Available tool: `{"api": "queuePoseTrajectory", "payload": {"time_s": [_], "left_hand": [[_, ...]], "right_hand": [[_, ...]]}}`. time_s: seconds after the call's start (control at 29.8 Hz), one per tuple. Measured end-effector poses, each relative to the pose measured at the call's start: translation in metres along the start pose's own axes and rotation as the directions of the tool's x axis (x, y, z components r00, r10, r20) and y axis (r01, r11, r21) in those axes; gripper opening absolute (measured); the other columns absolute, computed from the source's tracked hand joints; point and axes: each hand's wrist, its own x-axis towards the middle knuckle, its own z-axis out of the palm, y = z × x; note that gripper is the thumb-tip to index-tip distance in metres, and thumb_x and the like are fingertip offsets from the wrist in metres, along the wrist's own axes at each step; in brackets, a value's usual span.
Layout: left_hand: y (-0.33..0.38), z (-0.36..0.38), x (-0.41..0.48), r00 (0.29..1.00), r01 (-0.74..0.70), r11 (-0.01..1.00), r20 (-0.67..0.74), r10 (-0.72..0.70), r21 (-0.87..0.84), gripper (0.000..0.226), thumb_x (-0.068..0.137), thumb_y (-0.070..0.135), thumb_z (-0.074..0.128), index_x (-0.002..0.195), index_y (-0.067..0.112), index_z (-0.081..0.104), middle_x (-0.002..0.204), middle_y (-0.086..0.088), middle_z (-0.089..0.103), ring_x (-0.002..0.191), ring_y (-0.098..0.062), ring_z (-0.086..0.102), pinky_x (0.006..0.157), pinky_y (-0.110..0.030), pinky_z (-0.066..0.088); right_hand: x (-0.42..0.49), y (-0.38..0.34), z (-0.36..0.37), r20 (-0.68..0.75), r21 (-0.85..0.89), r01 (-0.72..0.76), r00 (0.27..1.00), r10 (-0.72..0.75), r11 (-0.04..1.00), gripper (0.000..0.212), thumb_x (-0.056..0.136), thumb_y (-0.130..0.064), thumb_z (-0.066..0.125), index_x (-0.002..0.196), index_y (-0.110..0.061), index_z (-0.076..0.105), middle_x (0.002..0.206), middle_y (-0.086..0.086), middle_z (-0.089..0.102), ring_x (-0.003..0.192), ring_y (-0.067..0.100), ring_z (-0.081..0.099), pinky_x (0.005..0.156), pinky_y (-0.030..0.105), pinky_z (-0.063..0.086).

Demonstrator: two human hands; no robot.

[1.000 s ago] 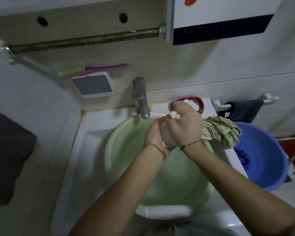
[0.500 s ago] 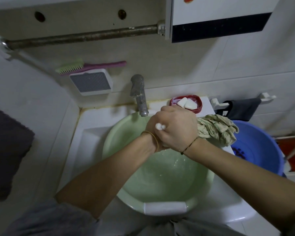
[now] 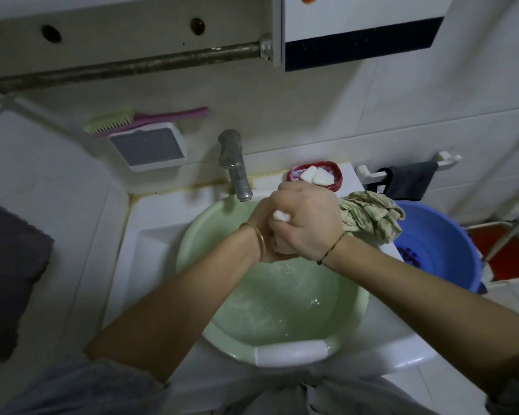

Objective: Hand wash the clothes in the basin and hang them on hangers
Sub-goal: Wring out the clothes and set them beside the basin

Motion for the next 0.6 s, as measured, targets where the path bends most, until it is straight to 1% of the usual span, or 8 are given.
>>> {"api": "queuePoseTrajectory", "payload": {"time_s": [0.07, 0.13, 0.2, 0.27, 0.34, 0.44, 0.5, 0.6], "left_hand": [[-0.002, -0.001, 0.003, 0.999, -0.027, 0.999, 0.037, 0.029, -0.043, 0.025, 0.075, 0.019, 0.047, 0.074, 0.008, 0.070, 0.077, -0.010, 0.066, 0.070, -0.021, 0.067, 0.061, -0.026, 0.056], [-0.001, 0.000, 0.008, 0.990, -0.130, 0.992, -0.061, 0.129, -0.001, 0.017, 0.072, 0.023, 0.057, 0.081, 0.012, 0.065, 0.082, -0.012, 0.064, 0.071, -0.026, 0.065, 0.065, -0.033, 0.054], [0.004, 0.004, 0.010, 0.948, -0.293, 0.950, -0.097, 0.303, 0.105, 0.009, 0.069, 0.025, 0.066, 0.070, 0.017, 0.062, 0.075, -0.009, 0.057, 0.066, -0.024, 0.058, 0.062, -0.032, 0.046], [0.012, 0.014, 0.006, 0.892, -0.425, 0.874, -0.059, 0.449, 0.235, 0.019, 0.058, 0.031, 0.073, 0.068, 0.020, 0.062, 0.076, -0.008, 0.057, 0.072, -0.022, 0.055, 0.061, -0.034, 0.041], [0.018, 0.024, 0.003, 0.840, -0.522, 0.789, 0.034, 0.542, 0.323, 0.038, 0.052, 0.038, 0.075, 0.084, 0.025, 0.059, 0.094, -0.006, 0.063, 0.087, -0.023, 0.062, 0.075, -0.041, 0.049], [0.029, 0.040, 0.001, 0.812, -0.559, 0.715, 0.105, 0.574, 0.419, 0.065, 0.044, 0.052, 0.075, 0.101, 0.031, 0.051, 0.118, -0.009, 0.060, 0.106, -0.025, 0.062, 0.092, -0.046, 0.051], [0.036, 0.051, 0.004, 0.831, -0.536, 0.716, 0.132, 0.540, 0.447, 0.079, 0.042, 0.055, 0.075, 0.108, 0.018, 0.054, 0.114, -0.013, 0.064, 0.103, -0.028, 0.064, 0.092, -0.050, 0.051], [0.035, 0.069, 0.010, 0.855, -0.514, 0.720, 0.212, 0.473, 0.467, 0.072, 0.052, 0.049, 0.079, 0.104, 0.002, 0.060, 0.104, -0.021, 0.068, 0.097, -0.034, 0.067, 0.088, -0.054, 0.052]], "right_hand": [[-0.003, 0.009, 0.003, -0.068, 0.110, -0.261, 0.961, 0.269, 0.959, 0.020, 0.074, -0.031, 0.047, 0.058, -0.021, 0.040, 0.057, -0.009, 0.036, 0.057, 0.022, 0.043, 0.052, 0.032, 0.036], [-0.002, 0.018, 0.005, -0.065, 0.398, -0.558, 0.775, 0.629, 0.728, 0.032, 0.084, -0.028, 0.056, 0.054, -0.025, 0.045, 0.053, -0.010, 0.042, 0.060, 0.015, 0.042, 0.059, 0.032, 0.035], [0.001, 0.028, 0.002, -0.011, 0.575, -0.658, 0.589, 0.808, 0.487, 0.039, 0.090, -0.021, 0.059, 0.052, -0.028, 0.051, 0.051, -0.013, 0.047, 0.057, 0.006, 0.043, 0.061, 0.028, 0.035], [0.007, 0.042, -0.006, 0.065, 0.586, -0.706, 0.529, 0.846, 0.397, 0.031, 0.093, -0.020, 0.055, 0.063, -0.024, 0.054, 0.061, -0.011, 0.051, 0.063, 0.007, 0.047, 0.066, 0.025, 0.039], [0.008, 0.052, -0.022, 0.237, 0.538, -0.754, 0.563, 0.791, 0.376, 0.017, 0.096, -0.022, 0.050, 0.082, -0.017, 0.058, 0.076, -0.008, 0.055, 0.078, 0.010, 0.052, 0.068, 0.015, 0.042], [0.002, 0.066, -0.048, 0.427, 0.352, -0.830, 0.555, 0.714, 0.434, 0.020, 0.080, -0.029, 0.066, 0.098, -0.022, 0.059, 0.103, -0.004, 0.056, 0.097, 0.017, 0.054, 0.074, 0.024, 0.046], [-0.004, 0.068, -0.065, 0.474, 0.337, -0.891, 0.441, 0.762, 0.306, 0.014, 0.091, -0.032, 0.054, 0.097, -0.022, 0.060, 0.106, 0.004, 0.062, 0.087, 0.023, 0.062, 0.056, 0.032, 0.052], [-0.017, 0.075, -0.091, 0.467, 0.363, -0.921, 0.313, 0.827, 0.144, 0.044, 0.096, -0.052, 0.039, 0.094, -0.016, 0.063, 0.084, 0.012, 0.068, 0.069, 0.028, 0.065, 0.051, 0.035, 0.053]]}}
